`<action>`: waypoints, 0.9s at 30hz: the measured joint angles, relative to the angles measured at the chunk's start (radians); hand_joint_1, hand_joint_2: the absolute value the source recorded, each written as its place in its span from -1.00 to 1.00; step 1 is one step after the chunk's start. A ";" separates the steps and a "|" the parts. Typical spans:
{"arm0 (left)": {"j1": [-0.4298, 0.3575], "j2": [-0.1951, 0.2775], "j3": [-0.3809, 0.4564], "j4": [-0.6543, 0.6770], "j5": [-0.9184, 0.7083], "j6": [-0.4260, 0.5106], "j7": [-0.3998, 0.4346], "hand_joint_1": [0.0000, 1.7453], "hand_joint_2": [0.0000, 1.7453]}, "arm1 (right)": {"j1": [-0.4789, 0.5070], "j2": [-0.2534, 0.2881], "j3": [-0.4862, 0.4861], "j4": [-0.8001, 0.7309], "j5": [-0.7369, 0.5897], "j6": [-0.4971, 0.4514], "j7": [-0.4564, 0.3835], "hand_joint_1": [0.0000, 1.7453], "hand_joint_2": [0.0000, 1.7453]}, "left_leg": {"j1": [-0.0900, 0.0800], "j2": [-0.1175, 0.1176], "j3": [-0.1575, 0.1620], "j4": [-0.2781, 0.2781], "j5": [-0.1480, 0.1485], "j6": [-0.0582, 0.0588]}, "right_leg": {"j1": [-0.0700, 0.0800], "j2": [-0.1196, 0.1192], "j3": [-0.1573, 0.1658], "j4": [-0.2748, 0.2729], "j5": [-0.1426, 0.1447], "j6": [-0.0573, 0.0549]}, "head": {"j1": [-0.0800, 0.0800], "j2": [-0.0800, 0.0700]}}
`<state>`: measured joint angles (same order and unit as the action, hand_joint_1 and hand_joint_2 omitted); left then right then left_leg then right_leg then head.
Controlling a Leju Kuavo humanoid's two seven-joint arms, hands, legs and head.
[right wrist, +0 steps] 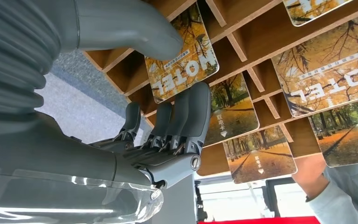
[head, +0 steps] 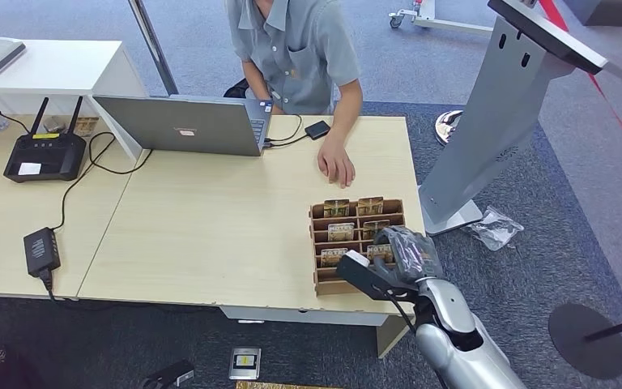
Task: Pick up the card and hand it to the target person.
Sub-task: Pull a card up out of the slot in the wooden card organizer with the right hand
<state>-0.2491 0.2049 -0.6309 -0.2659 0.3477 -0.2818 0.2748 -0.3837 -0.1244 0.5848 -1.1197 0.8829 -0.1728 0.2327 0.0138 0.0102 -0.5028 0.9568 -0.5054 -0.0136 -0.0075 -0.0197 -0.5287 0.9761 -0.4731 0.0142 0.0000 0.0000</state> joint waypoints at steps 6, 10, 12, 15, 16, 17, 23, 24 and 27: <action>0.005 0.002 0.009 0.002 0.000 0.001 -0.004 -1.00 -1.00 | -0.019 0.004 0.008 0.013 -0.003 -0.003 -0.008 0.07 1.00 | 0.000 0.001 0.000 0.000 0.000 0.000 | 0.000 0.001 0.000 0.001 0.000 0.000 | 0.000 0.000; 0.007 0.002 0.012 0.003 0.001 0.002 -0.005 -1.00 -1.00 | -0.025 0.003 0.009 0.015 -0.004 0.000 -0.008 0.09 1.00 | 0.000 0.001 0.000 0.000 0.000 0.000 | 0.000 0.001 0.000 0.001 0.000 0.000 | 0.000 0.000; 0.008 0.002 0.013 0.002 0.000 0.002 -0.005 -1.00 -1.00 | -0.025 0.004 0.010 0.017 -0.005 0.000 -0.008 0.11 1.00 | 0.000 0.001 0.000 0.000 0.000 0.000 | 0.000 0.001 0.000 0.001 0.000 0.000 | 0.000 0.000; 0.008 0.002 0.015 0.002 -0.001 0.003 -0.006 -1.00 -1.00 | -0.024 0.005 0.010 0.020 -0.007 -0.002 -0.008 0.18 1.00 | 0.000 0.001 -0.001 0.000 0.000 0.000 | 0.000 0.001 -0.001 0.000 0.000 0.000 | 0.000 0.000; 0.008 0.001 0.015 0.002 -0.002 0.003 -0.006 -1.00 -1.00 | -0.023 0.005 0.010 0.022 -0.007 -0.003 -0.008 0.22 1.00 | 0.000 0.001 -0.001 0.000 0.000 0.000 | 0.000 0.001 -0.001 0.000 0.000 0.000 | 0.000 0.000; 0.008 0.001 0.016 0.002 -0.002 0.003 -0.005 -1.00 -1.00 | -0.023 0.006 0.010 0.022 -0.008 -0.004 -0.008 0.25 1.00 | 0.000 0.001 -0.001 0.000 0.000 0.000 | 0.000 0.001 -0.001 0.000 0.000 0.000 | 0.000 0.000; 0.010 0.001 0.019 0.002 -0.008 0.002 -0.006 -1.00 -1.00 | -0.018 0.000 0.008 0.013 -0.009 -0.008 -0.006 0.30 1.00 | 0.000 0.000 0.000 0.000 0.000 0.000 | 0.000 0.000 0.000 0.000 0.000 0.000 | 0.000 0.000; 0.010 0.001 0.020 0.002 -0.009 0.002 -0.007 -1.00 -1.00 | -0.017 0.000 0.008 0.010 -0.009 -0.009 -0.006 0.31 1.00 | 0.000 0.000 0.000 0.000 -0.001 0.000 | 0.000 0.000 0.000 0.000 0.000 0.000 | 0.000 0.000; 0.011 0.000 0.021 0.001 -0.012 0.003 -0.008 -1.00 -1.00 | -0.015 -0.002 0.006 0.003 -0.009 -0.013 -0.007 0.39 1.00 | 0.000 0.000 0.000 0.000 0.000 0.000 | 0.000 0.001 0.000 0.000 0.000 0.000 | 0.000 0.000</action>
<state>-0.2380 0.2054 -0.6096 -0.2647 0.3360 -0.2792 0.2673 -0.3984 -0.1266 0.5909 -1.1171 0.8744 -0.1861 0.2260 0.0136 0.0104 -0.5031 0.9566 -0.5054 -0.0134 -0.0076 -0.0191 -0.5290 0.9760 -0.4729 0.0143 0.0000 0.0000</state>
